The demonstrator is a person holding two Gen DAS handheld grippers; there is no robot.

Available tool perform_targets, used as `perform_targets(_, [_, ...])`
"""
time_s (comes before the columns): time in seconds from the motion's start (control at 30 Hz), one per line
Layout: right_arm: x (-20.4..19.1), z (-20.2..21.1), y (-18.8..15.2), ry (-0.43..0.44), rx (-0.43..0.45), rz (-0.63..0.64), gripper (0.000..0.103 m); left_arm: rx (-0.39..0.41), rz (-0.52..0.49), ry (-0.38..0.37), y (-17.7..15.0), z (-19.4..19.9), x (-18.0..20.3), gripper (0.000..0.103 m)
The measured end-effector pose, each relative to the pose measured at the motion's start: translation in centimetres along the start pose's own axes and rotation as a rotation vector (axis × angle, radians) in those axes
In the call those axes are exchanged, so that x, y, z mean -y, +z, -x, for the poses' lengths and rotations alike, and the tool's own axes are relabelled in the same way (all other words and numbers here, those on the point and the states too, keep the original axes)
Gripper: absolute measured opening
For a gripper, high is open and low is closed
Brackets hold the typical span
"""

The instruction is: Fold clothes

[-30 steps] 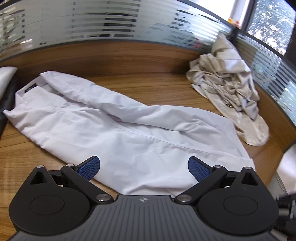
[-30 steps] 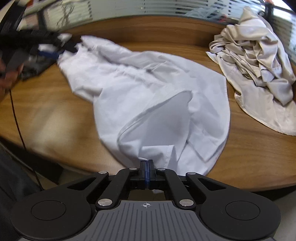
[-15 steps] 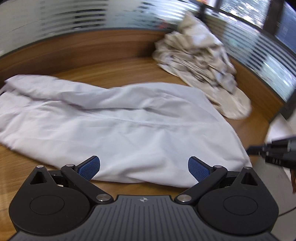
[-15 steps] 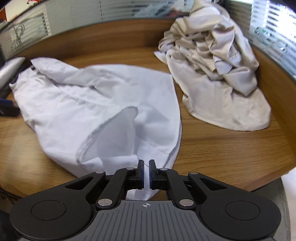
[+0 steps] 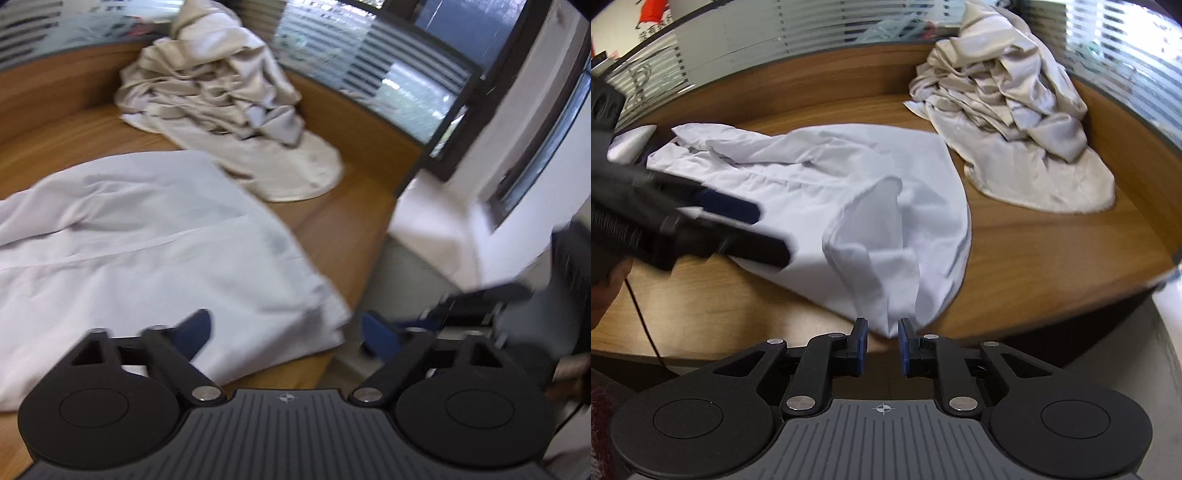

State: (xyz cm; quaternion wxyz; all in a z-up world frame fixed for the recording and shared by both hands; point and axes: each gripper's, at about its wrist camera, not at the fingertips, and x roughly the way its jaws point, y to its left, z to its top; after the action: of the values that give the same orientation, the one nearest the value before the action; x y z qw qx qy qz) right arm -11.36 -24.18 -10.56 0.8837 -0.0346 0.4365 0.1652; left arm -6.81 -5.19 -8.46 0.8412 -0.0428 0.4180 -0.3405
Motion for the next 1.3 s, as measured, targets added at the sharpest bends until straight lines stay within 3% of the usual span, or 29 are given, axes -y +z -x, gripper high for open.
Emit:
perform_targets(0.13, [0.1, 0.2, -1.2, -0.014, 0.005, -0.060, 0.020, -0.044, -0.012, -0.025, 0.8, -2.2, 0.7, 0.066])
perform_targets(0.17, [0.2, 0.3, -1.4, -0.011, 0.009, -0.073, 0.020, -0.054, -0.003, -0.030, 0.9, -2.7, 0.7, 0.058])
perform_targets(0.23, [0.4, 0.5, -1.7, -0.011, 0.017, -0.088, 0.020, -0.088, 0.027, -0.029, 1.1, -3.7, 0.5, 0.026])
perform_targets(0.27, [0.5, 0.6, -1.8, -0.011, 0.021, -0.094, 0.021, -0.088, 0.047, -0.020, 1.3, -3.8, 0.4, 0.004])
perform_targets(0.4, [0.8, 0.5, -2.0, -0.015, 0.031, -0.109, 0.024, -0.033, 0.120, 0.039, 2.5, -2.9, -0.1, 0.004])
perform_targets(0.57, [0.6, 0.6, -1.5, 0.002, 0.079, -0.102, 0.024, 0.036, 0.161, 0.189, 4.8, -0.8, -1.4, 0.003])
perform_targets(0.73, [-0.7, 0.2, 0.5, 0.006, 0.134, -0.013, 0.025, 0.059, 0.240, 0.297, 6.8, 0.9, -3.9, 0.003])
perform_targets(0.9, [-2.3, -0.4, 3.1, -0.031, 0.202, 0.118, 0.025, 0.075, 0.303, 0.313, 8.1, 2.5, -5.2, 0.002])
perform_targets(1.13, [-4.6, -1.6, 5.8, -0.107, 0.290, 0.297, 0.027, 0.062, 0.326, 0.298, 8.5, 3.1, -3.9, 0.003])
perform_targets(1.2, [-5.3, -1.8, 6.2, -0.122, 0.321, 0.325, 0.036, 0.057, 0.332, 0.295, 8.6, 3.0, -3.5, 0.003])
perform_targets(1.3, [-6.5, -1.9, 6.6, -0.147, 0.356, 0.364, 0.035, 0.050, 0.339, 0.287, 8.8, 2.9, -3.0, 0.003])
